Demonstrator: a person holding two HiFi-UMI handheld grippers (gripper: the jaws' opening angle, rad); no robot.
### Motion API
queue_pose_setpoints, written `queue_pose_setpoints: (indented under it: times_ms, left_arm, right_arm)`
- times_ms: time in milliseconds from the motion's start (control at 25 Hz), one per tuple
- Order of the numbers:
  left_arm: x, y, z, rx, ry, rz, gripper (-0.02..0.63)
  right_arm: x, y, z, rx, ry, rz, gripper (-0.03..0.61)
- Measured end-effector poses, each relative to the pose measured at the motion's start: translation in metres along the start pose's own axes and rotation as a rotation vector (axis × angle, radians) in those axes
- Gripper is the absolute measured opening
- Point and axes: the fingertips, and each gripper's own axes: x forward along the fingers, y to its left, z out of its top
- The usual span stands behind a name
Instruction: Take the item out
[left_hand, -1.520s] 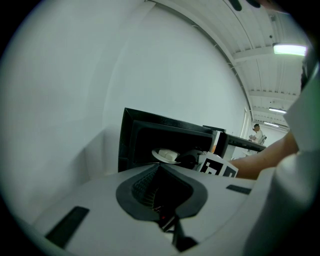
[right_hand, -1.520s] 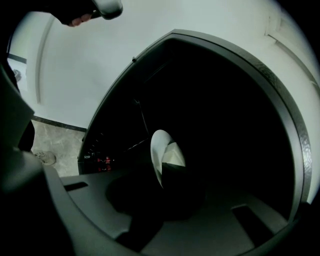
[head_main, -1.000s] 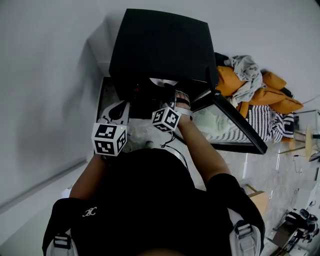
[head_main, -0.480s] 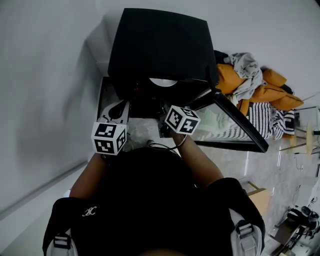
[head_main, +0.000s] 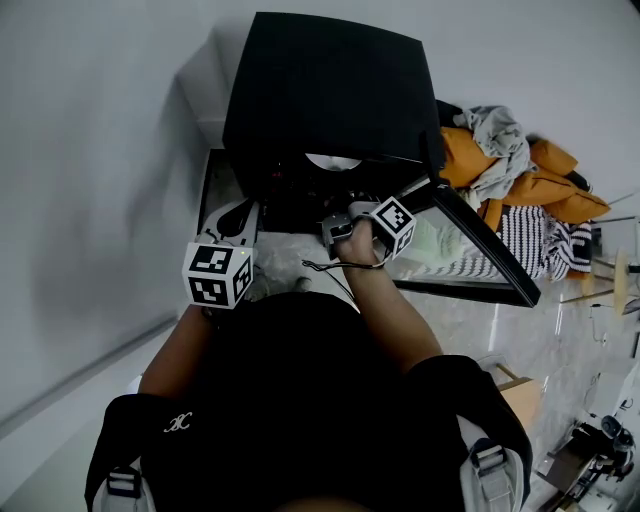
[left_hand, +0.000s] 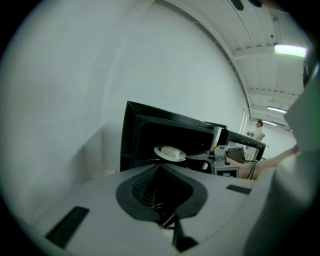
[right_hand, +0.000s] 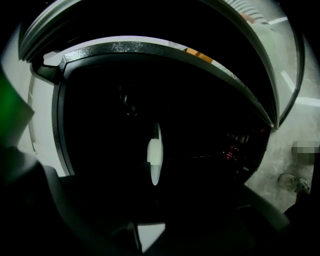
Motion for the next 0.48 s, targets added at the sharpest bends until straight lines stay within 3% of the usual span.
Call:
queue_pose_setpoints:
  times_ms: [480]
  left_arm:
    - [-0.004,0.009,0.001,0.006,0.008,0.008,0.008]
  right_arm:
    - [0.016,-0.009,0.0,0.125,-0.036,-0.026,0.098]
